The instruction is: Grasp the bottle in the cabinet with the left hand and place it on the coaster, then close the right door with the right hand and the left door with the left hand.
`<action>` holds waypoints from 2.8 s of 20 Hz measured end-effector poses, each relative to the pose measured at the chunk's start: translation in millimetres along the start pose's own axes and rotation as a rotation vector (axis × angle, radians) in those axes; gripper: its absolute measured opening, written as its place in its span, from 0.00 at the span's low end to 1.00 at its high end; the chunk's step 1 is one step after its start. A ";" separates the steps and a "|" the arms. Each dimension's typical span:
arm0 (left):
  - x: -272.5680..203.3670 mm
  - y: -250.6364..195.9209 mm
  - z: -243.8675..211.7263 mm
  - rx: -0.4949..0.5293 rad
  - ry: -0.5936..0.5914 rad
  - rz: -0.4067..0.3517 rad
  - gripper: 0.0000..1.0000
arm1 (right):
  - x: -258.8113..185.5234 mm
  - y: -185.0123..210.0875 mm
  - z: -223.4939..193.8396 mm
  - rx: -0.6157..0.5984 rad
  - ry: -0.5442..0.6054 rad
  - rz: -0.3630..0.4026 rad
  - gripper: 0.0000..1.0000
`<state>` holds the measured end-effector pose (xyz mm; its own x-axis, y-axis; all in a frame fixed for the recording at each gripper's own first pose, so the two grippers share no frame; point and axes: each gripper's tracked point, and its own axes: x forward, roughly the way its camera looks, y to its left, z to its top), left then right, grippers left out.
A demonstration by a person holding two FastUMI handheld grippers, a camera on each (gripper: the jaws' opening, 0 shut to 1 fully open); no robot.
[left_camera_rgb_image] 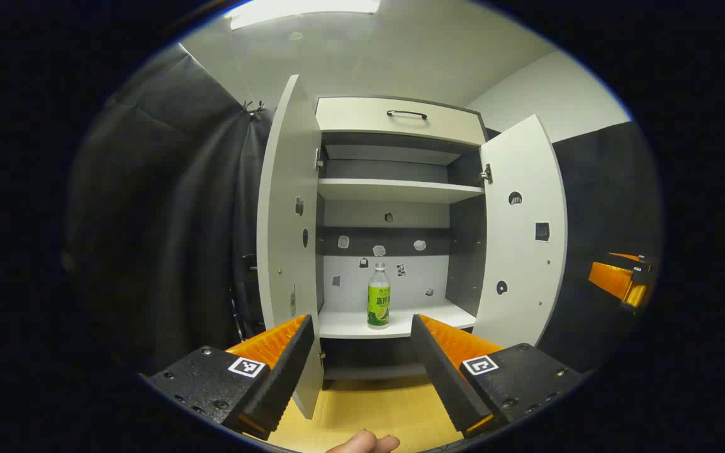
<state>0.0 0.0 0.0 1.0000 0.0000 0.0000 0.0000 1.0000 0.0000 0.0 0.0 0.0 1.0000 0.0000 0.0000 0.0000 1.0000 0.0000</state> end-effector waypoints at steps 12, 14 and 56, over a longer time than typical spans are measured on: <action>60.0 -0.3 -20.6 -0.003 0.007 -0.027 0.98 | 38.1 38.7 -20.9 -0.017 0.005 0.053 0.99; 69.1 -1.4 -20.7 0.007 -0.004 -0.031 0.98 | 44.3 43.2 -23.5 -0.028 0.001 0.059 0.98; 318.0 -40.3 -91.1 -0.005 0.075 -0.025 0.79 | -18.9 -29.2 -53.6 -0.032 0.075 -0.117 0.98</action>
<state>318.0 -40.3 -91.1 0.9969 -0.0247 -0.0750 0.0243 0.9997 -0.0055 -18.9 -29.2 -53.6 0.9904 -0.1173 -0.0730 0.1149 0.9927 -0.0365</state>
